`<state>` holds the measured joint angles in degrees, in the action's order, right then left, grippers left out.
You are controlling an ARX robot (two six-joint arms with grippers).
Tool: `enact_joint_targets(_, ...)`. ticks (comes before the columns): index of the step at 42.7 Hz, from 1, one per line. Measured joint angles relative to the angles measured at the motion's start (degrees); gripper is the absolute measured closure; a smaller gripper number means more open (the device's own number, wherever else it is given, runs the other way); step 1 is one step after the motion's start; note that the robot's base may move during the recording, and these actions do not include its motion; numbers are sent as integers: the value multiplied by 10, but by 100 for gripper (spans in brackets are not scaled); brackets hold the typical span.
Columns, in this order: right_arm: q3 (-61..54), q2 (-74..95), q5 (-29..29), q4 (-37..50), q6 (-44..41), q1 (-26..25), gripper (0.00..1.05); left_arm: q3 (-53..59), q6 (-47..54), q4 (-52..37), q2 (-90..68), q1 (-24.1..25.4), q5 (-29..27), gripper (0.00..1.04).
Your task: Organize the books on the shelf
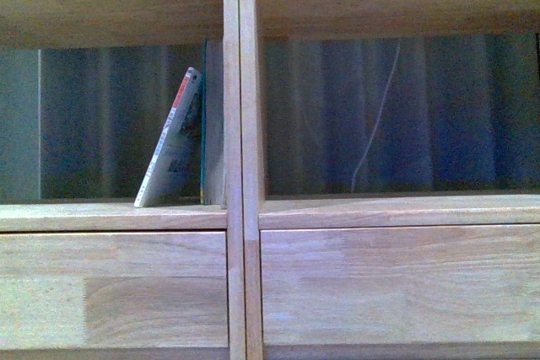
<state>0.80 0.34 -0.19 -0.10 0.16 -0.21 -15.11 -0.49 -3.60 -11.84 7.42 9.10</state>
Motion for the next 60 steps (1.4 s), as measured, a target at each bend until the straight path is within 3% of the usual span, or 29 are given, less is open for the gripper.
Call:
enact_joint_targets(2, 0, 0, 0, 0, 0, 0, 7, 15, -5, 1, 11, -12, -6, 9)
enact_joint_targets(6, 0, 0, 0, 0, 0, 0, 7, 34, -3, 46, 31, -58, -75, 22)
enact_joint_targets(9, 0, 0, 0, 0, 0, 0, 7, 71, -2, 51, 48, -70, -90, 38)
enact_joint_targets(13, 0, 0, 0, 0, 0, 0, 7, 83, -2, 50, 58, -71, -91, 54)
enact_joint_targets(16, 0, 0, 0, 0, 0, 0, 7, 90, -1, 47, 67, -72, -91, 72)
enact_joint_targets(24, 0, 0, 0, 0, 0, 0, 7, 107, -2, 43, 79, -72, -91, 102)
enact_joint_targets(58, 0, 0, 0, 0, 0, 0, 7, 144, 0, 38, 115, -72, -91, 102)
enact_joint_targets(60, 0, 0, 0, 0, 0, 0, 7, 144, 0, 38, 115, -72, -91, 93)
